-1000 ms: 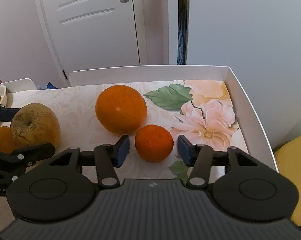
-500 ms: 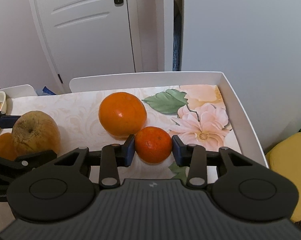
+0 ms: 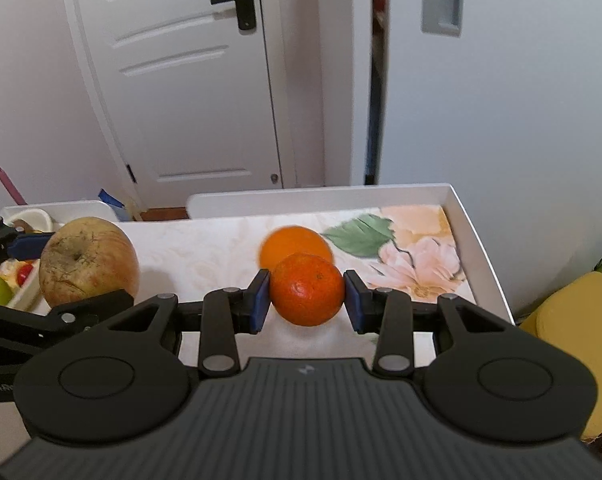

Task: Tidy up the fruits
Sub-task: 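Carry the brownish apple to the plate with the left tool while the right tool carries the tangerine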

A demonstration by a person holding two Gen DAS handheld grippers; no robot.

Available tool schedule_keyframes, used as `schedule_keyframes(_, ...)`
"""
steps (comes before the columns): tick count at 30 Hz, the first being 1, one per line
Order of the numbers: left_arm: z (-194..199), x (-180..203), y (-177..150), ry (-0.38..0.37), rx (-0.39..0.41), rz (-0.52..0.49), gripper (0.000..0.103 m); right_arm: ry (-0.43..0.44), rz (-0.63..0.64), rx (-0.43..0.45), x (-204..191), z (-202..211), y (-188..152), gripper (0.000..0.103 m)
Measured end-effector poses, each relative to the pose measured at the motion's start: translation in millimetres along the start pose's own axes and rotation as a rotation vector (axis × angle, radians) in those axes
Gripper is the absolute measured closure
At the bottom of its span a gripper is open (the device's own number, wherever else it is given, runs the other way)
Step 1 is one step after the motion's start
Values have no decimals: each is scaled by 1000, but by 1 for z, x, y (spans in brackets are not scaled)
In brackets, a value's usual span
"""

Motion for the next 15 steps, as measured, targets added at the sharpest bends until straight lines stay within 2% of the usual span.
schedule_keyframes(8,40,-28,-12,25,32,62,26,43,36,7,-49,22,11,50)
schedule_keyframes(15,70,-70,-30,61,41,143,26,96,102,-2,-105,30,13,50)
Point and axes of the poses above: each gripper's, at about its wrist camera, not at the fingertips, and z roughly against the way its jaws point, x to its right, y to its top, the point moved 4 cm from there along -z, roughly the way its jaws point, and after that the axes turned 11 degrees about -x, right-handed, at the moved point
